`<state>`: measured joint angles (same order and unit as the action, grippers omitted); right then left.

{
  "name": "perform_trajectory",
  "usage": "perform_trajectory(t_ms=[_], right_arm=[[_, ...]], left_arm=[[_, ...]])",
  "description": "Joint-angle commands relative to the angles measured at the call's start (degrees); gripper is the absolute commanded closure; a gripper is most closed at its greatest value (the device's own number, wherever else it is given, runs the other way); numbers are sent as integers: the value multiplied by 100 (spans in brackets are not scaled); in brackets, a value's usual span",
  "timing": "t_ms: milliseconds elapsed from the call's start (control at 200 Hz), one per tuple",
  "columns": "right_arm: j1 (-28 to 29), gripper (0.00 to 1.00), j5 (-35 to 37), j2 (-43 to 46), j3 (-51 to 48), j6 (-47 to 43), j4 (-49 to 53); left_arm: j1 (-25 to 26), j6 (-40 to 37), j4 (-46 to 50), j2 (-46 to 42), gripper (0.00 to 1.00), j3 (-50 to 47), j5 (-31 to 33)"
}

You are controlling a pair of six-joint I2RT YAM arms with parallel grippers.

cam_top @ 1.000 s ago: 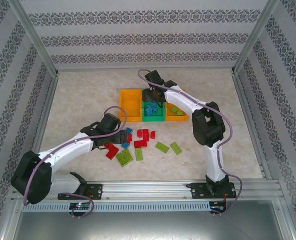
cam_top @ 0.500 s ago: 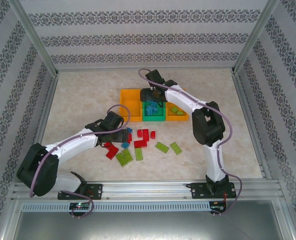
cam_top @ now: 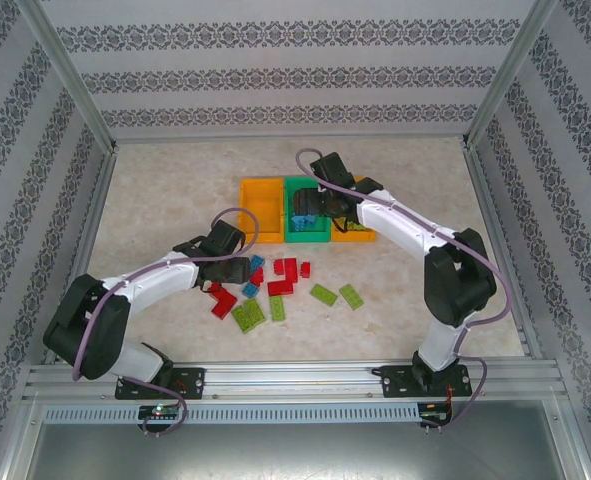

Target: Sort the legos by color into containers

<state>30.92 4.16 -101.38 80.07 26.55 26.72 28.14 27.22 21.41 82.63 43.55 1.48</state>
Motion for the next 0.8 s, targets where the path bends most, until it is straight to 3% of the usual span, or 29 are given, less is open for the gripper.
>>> perform_trajectory(t_ms=[0,230,794], right_arm=[[29,12,245,295,-313,-120,-157],[-16,11,353,544,-691,-158,-144],[-52,11,515,821,-1020,-196,-124]], left_arm=[[-120,-110,-167,134,40,154,-16],[-237,-83,-224,212,48,116,-16],[-340,-102,37,-477,47,35,38]])
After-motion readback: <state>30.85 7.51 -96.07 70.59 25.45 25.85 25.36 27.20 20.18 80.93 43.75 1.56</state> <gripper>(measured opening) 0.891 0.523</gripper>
